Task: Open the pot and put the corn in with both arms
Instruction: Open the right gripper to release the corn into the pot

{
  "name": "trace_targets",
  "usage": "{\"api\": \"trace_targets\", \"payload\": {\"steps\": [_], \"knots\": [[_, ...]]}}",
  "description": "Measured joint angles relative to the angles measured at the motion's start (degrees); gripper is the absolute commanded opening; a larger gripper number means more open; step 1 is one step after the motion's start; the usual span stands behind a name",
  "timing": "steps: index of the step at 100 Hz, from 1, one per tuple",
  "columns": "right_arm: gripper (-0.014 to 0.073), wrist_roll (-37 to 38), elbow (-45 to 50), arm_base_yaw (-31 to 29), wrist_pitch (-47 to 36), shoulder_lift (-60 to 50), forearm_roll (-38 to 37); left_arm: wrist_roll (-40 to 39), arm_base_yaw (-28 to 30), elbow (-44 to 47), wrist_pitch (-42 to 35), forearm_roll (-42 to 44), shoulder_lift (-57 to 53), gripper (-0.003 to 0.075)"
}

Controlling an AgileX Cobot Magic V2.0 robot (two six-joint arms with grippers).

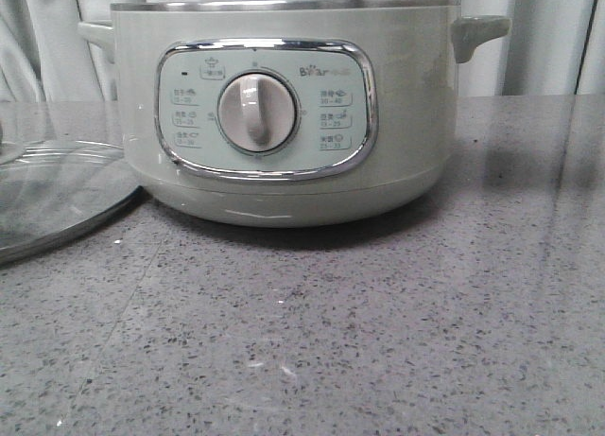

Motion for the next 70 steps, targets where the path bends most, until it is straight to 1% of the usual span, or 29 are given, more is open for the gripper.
{"api": "trace_targets", "payload": {"steps": [5, 14, 36, 47, 59, 70], "knots": [[-0.007, 0.0, 0.0, 0.0, 0.13, -1.4, -0.11, 0.0, 0.0, 0.0, 0.6, 0.0, -2.08, -0.0024], [-0.007, 0.0, 0.0, 0.0, 0.36, -4.14, -0.11, 0.0, 0.0, 0.0, 3.21, 0.0, -5.83, -0.002], [-0.007, 0.0, 0.0, 0.0, 0.73, -10.47, -0.45, 0.0, 0.0, 0.12, 14.81, 0.0, -16.36, -0.002], [-0.007, 0.0, 0.28, 0.0, 0.4, -14.2, -0.57, 0.0, 0.0, 0.63, 17.77, 0.0, -21.86, -0.002], [-0.007, 0.0, 4.11, 0.0, -2.83, -19.69, -1.46, 0.0, 0.0, 2.09, 19.95, -1.17, -27.66, -0.002], [-0.007, 0.0, 10.74, 0.0, -7.53, -25.68, -3.52, 0.0, 0.0, 3.43, 21.68, -2.2, -32.51, -0.002]]}}
